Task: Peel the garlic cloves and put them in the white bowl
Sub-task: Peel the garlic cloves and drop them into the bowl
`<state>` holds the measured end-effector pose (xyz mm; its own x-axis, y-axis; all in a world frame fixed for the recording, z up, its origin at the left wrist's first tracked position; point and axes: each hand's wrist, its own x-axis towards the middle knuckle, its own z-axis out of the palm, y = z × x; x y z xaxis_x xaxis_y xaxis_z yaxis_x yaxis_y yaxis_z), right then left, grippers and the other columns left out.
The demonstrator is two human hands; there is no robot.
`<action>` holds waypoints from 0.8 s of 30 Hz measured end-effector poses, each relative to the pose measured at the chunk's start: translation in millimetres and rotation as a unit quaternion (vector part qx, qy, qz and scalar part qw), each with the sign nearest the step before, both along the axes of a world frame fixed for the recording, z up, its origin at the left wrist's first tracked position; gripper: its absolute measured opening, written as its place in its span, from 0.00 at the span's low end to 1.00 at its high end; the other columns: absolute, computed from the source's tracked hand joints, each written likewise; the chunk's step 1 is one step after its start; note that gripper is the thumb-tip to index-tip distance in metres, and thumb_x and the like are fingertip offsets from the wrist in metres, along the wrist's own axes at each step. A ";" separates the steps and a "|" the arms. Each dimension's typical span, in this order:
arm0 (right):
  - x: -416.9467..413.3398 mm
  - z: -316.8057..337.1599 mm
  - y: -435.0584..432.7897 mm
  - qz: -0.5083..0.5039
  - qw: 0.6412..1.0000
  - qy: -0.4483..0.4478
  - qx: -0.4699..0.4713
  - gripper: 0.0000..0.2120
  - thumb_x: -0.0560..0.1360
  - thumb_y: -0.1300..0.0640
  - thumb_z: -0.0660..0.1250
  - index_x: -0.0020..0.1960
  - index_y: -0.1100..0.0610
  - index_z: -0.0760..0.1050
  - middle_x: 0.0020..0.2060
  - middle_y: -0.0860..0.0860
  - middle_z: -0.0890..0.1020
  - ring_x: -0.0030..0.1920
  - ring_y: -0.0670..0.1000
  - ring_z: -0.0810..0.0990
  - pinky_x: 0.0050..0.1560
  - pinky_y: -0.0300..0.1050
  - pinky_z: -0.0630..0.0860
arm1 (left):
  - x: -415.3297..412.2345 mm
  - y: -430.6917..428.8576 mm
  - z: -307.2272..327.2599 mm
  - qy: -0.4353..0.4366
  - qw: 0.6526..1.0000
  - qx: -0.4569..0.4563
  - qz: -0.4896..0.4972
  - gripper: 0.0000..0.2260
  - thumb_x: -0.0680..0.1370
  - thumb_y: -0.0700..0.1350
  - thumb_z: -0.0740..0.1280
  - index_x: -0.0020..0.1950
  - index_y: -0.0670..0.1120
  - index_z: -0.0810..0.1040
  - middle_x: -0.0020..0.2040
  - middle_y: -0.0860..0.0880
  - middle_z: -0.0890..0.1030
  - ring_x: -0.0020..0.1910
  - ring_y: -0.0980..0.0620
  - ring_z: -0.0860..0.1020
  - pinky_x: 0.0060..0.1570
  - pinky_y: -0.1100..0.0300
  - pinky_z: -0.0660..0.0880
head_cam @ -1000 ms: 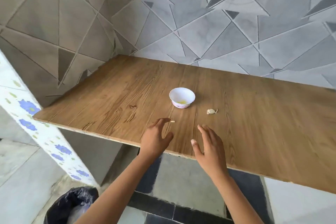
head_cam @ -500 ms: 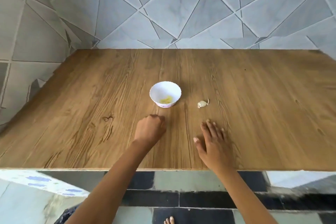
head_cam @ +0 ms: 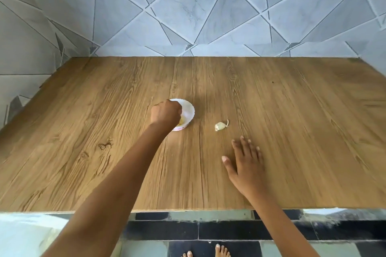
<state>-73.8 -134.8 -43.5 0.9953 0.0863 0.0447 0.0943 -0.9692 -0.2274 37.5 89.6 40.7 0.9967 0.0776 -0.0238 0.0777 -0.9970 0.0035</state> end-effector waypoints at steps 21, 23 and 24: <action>49.7 36.2 -9.6 -0.061 0.779 0.072 0.620 0.14 0.76 0.58 0.67 0.62 0.56 0.75 0.52 0.47 0.82 0.54 0.44 0.80 0.55 0.39 0.77 | -32.8 -86.2 -16.2 0.154 0.657 -0.737 0.039 0.04 0.77 0.35 0.66 0.48 0.41 0.80 0.42 0.47 0.82 0.41 0.55 0.82 0.42 0.66 0.79; 54.2 39.3 -5.0 -0.056 0.757 0.078 0.647 0.13 0.75 0.57 0.68 0.59 0.57 0.77 0.50 0.48 0.83 0.52 0.44 0.82 0.51 0.38 0.78 | -37.8 -87.3 -15.0 0.119 0.691 -0.712 0.033 0.03 0.76 0.36 0.68 0.47 0.42 0.80 0.40 0.47 0.82 0.38 0.55 0.81 0.41 0.66 0.78; 55.8 40.1 -2.4 -0.057 0.748 0.080 0.656 0.12 0.75 0.58 0.69 0.58 0.57 0.78 0.48 0.49 0.84 0.50 0.45 0.82 0.49 0.37 0.78 | -39.3 -86.9 -15.8 0.089 0.720 -0.688 0.027 0.03 0.75 0.37 0.69 0.47 0.42 0.81 0.39 0.46 0.82 0.35 0.56 0.80 0.38 0.67 0.77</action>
